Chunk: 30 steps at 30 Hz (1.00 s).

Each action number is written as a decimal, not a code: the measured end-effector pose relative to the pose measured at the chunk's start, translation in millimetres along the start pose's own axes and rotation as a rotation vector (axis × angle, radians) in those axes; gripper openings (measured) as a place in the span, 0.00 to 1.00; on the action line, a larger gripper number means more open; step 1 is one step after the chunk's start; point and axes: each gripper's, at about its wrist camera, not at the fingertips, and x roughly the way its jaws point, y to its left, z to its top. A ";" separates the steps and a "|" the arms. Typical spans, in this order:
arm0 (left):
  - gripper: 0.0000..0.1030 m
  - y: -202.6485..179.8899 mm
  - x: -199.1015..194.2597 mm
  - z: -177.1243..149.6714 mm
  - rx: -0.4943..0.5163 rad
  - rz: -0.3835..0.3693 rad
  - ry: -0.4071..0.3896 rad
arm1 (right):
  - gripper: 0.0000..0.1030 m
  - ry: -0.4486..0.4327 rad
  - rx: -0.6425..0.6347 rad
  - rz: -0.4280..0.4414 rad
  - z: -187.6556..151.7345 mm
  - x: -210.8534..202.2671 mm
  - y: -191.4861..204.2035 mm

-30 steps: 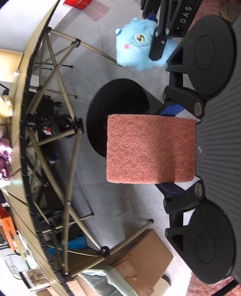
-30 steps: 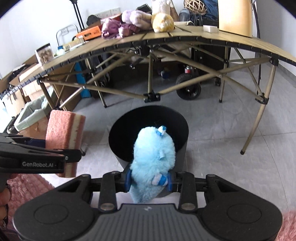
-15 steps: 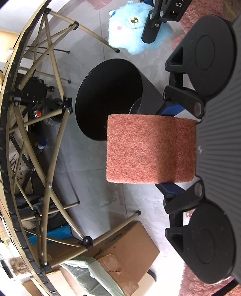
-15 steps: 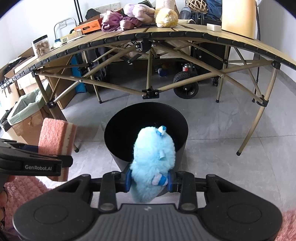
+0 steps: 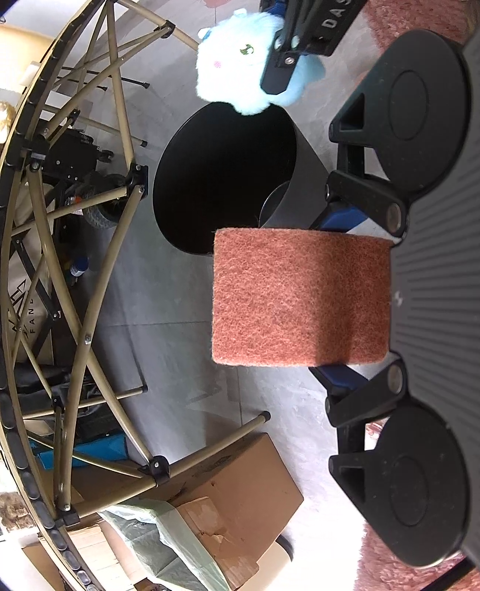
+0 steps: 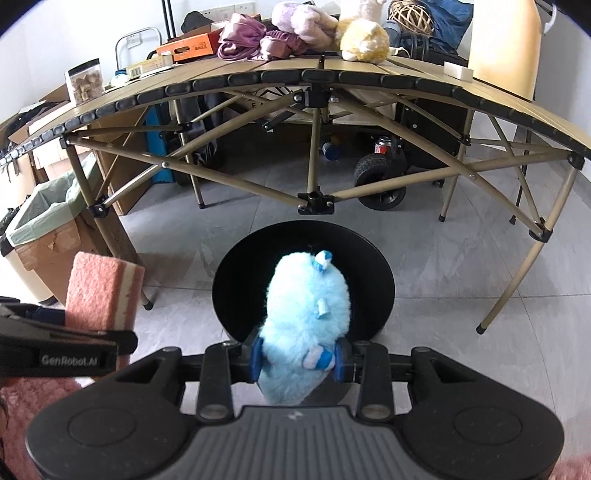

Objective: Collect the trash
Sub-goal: 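Open the right gripper over the black bin to drop the blue plush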

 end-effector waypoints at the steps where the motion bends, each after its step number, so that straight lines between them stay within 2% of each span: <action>1: 0.70 0.4 0.3 0.4 -0.004 0.003 -0.003 | 0.33 0.000 0.000 0.000 1.8 2.4 0.1; 16: 0.70 8.7 10.4 7.0 -0.053 0.049 -0.002 | 0.33 -0.003 -0.011 0.027 27.1 42.2 8.8; 30: 0.70 13.1 21.2 18.3 -0.083 0.094 0.006 | 0.33 0.042 0.011 0.012 39.7 78.2 3.4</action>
